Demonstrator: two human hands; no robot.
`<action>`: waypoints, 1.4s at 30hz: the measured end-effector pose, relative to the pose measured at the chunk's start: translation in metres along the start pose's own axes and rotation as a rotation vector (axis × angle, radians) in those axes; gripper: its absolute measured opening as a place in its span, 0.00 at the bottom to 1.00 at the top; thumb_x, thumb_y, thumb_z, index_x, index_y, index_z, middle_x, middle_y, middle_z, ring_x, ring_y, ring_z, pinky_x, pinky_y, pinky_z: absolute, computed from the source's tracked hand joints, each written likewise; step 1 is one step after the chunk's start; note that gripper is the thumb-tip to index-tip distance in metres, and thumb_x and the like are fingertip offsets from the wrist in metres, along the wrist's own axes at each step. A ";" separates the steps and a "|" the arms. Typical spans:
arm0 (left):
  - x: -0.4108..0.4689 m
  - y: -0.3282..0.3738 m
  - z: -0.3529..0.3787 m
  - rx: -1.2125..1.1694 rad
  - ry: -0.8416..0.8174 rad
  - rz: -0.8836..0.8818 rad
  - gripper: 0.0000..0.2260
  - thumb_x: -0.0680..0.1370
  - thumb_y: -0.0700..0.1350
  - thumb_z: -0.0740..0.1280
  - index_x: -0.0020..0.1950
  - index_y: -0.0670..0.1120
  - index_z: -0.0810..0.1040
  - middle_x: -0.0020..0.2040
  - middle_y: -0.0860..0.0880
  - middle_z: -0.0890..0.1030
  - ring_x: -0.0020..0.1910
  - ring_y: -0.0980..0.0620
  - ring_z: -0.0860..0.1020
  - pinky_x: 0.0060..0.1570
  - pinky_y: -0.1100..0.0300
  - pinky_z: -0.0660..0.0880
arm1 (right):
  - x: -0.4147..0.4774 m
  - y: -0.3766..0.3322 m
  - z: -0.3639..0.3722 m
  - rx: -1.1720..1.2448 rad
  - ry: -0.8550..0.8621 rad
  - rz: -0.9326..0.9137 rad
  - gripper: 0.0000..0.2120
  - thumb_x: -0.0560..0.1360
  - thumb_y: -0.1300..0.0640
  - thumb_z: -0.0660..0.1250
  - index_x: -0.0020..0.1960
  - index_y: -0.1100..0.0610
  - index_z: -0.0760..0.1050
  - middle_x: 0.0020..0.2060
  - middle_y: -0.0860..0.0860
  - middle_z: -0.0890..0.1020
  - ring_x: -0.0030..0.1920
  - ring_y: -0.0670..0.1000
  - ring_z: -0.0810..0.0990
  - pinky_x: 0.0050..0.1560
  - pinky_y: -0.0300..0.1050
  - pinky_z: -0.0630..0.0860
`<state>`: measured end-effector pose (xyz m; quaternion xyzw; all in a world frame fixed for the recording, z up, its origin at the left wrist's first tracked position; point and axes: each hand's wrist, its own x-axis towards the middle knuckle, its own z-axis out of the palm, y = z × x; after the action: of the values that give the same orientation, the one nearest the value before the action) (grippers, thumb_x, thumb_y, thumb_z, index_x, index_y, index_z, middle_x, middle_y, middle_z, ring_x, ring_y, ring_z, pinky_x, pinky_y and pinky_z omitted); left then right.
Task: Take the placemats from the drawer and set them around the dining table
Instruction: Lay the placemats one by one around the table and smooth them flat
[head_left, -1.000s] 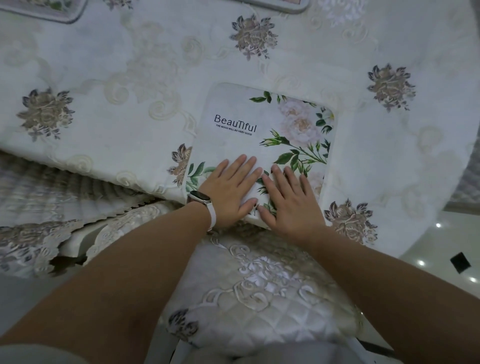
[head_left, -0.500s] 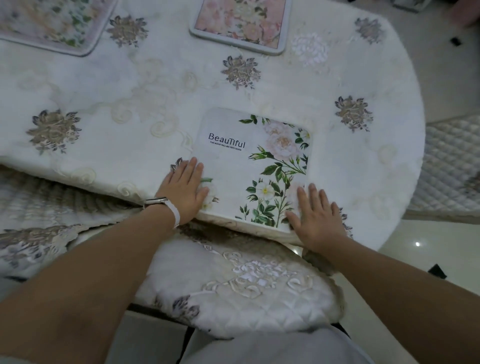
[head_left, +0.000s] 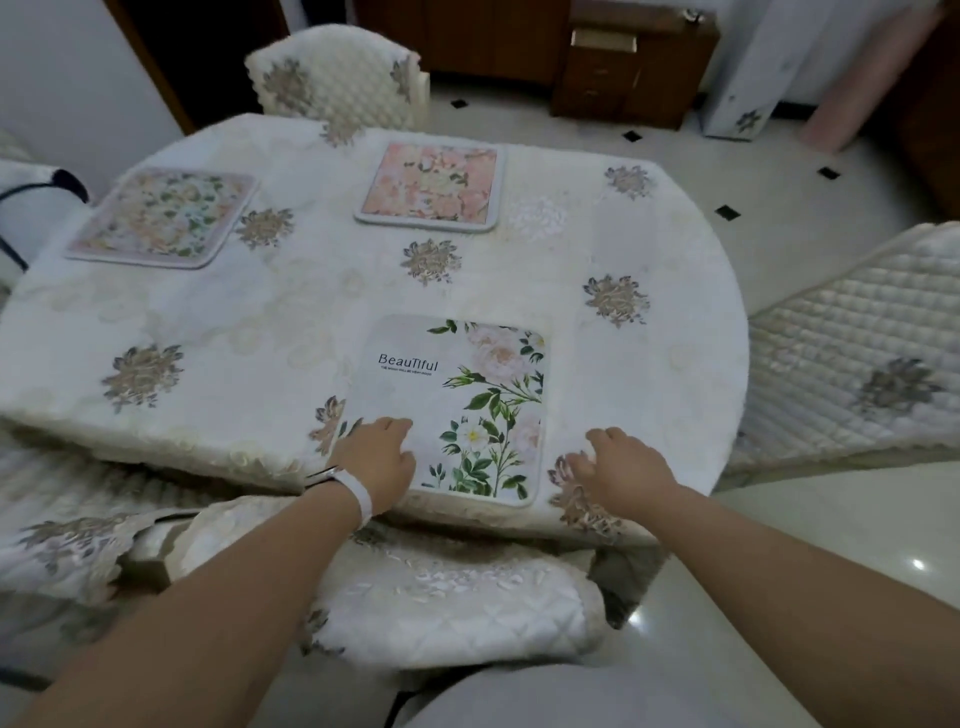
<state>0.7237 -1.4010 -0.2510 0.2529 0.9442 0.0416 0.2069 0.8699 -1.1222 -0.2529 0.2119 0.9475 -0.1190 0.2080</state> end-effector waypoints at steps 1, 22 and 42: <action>0.000 0.017 -0.002 0.003 0.018 0.019 0.22 0.81 0.50 0.56 0.75 0.50 0.63 0.73 0.49 0.68 0.67 0.46 0.70 0.62 0.50 0.71 | -0.006 0.013 -0.005 0.039 0.012 -0.005 0.24 0.81 0.41 0.54 0.69 0.55 0.68 0.64 0.55 0.74 0.62 0.58 0.74 0.59 0.53 0.73; -0.008 0.479 0.012 0.085 0.135 0.694 0.25 0.74 0.56 0.58 0.68 0.49 0.75 0.66 0.49 0.77 0.62 0.46 0.75 0.60 0.51 0.73 | -0.177 0.354 -0.073 0.402 0.392 0.250 0.24 0.78 0.41 0.57 0.68 0.53 0.70 0.61 0.51 0.75 0.62 0.54 0.73 0.62 0.52 0.70; 0.161 0.758 -0.002 -0.085 -0.023 1.080 0.24 0.76 0.55 0.57 0.70 0.48 0.72 0.69 0.48 0.73 0.68 0.48 0.70 0.66 0.53 0.66 | -0.133 0.564 -0.140 0.466 0.483 0.748 0.24 0.81 0.44 0.58 0.74 0.52 0.66 0.71 0.48 0.70 0.69 0.52 0.69 0.70 0.49 0.64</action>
<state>0.9453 -0.6625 -0.1695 0.6941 0.6750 0.1772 0.1766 1.1856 -0.6276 -0.1476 0.5995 0.7758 -0.1924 -0.0417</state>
